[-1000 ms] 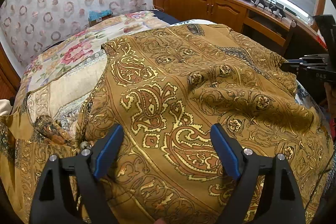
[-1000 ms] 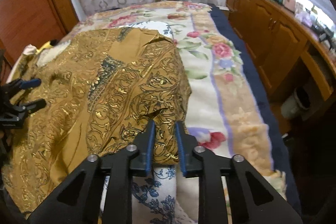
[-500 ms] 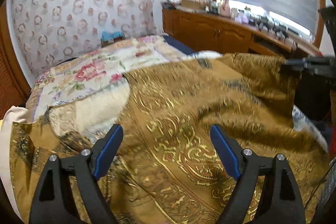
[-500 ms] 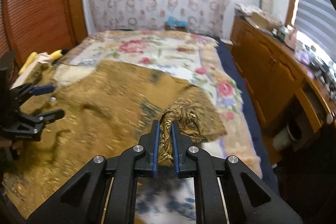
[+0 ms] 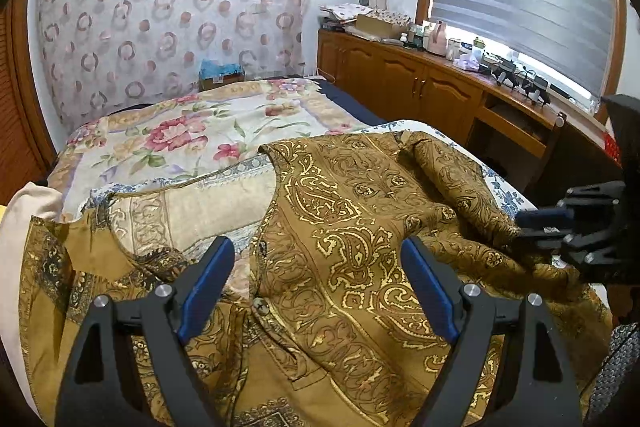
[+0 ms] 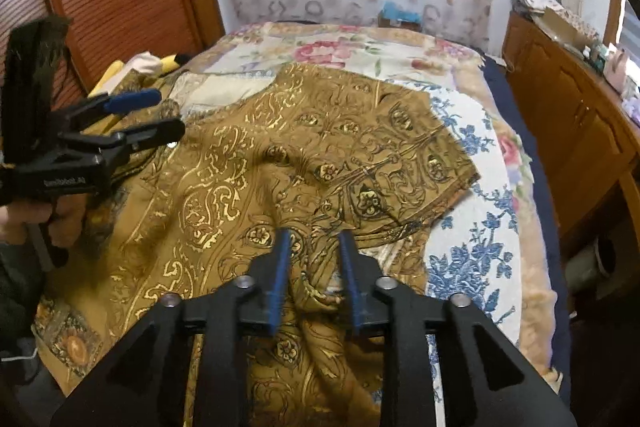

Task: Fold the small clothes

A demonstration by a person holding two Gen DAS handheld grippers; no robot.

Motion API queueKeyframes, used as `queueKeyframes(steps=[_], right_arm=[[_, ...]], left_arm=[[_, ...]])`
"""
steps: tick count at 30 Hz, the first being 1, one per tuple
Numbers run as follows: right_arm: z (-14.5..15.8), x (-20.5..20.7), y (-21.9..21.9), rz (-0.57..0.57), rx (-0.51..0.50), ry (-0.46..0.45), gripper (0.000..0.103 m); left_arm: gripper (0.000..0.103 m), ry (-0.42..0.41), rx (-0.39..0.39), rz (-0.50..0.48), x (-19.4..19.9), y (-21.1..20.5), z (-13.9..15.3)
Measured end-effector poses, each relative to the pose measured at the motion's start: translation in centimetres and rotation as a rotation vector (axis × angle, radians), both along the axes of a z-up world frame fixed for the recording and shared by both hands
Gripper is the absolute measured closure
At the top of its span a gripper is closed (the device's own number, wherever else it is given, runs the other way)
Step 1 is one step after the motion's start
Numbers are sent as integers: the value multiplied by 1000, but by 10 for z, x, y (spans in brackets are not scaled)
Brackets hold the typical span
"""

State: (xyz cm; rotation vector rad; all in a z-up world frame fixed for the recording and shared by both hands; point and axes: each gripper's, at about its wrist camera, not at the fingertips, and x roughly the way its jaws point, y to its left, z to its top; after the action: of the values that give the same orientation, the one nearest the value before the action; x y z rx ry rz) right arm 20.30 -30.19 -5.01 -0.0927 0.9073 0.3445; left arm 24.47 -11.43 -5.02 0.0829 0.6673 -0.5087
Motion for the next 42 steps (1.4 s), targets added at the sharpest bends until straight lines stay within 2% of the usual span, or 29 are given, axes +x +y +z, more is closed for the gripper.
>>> queueKeyframes(steps=[3, 7, 13, 19, 23, 24, 25, 26, 27, 28, 33, 42], right_arm=[[11, -1, -12, -40, 9, -34, 63], [18, 9, -32, -118, 15, -58, 58], [-6, 43, -63, -233, 37, 18, 58], [-25, 67, -79, -266, 91, 75, 58], [-25, 74, -76, -244, 101, 70, 58], [-25, 75, -74, -232, 103, 69, 62], [-25, 77, -72, -221, 102, 70, 72], [-25, 79, -68, -204, 97, 70, 76], [-23, 79, -66, -193, 91, 61, 89], [-21, 79, -63, -181, 87, 51, 96], [1, 76, -46, -106, 121, 1, 101], [42, 70, 17, 75, 165, -58, 101]], left_arm=[[17, -10, -3, 0, -2, 2, 1], [17, -23, 0, 6, -4, 5, 2], [17, -11, -2, 17, 0, 12, 0], [17, -3, -20, 18, 1, 17, 1], [17, 0, -21, 18, 1, 17, 1], [17, 4, -23, 18, 2, 18, 1], [17, 6, -24, 18, 2, 18, 0], [17, 8, -24, 19, 2, 18, 0], [17, 8, -23, 21, 2, 17, 0], [17, 9, -23, 22, 2, 17, 0], [17, 3, -29, 30, 0, 19, 1], [17, -37, -51, 77, 0, 40, 14]])
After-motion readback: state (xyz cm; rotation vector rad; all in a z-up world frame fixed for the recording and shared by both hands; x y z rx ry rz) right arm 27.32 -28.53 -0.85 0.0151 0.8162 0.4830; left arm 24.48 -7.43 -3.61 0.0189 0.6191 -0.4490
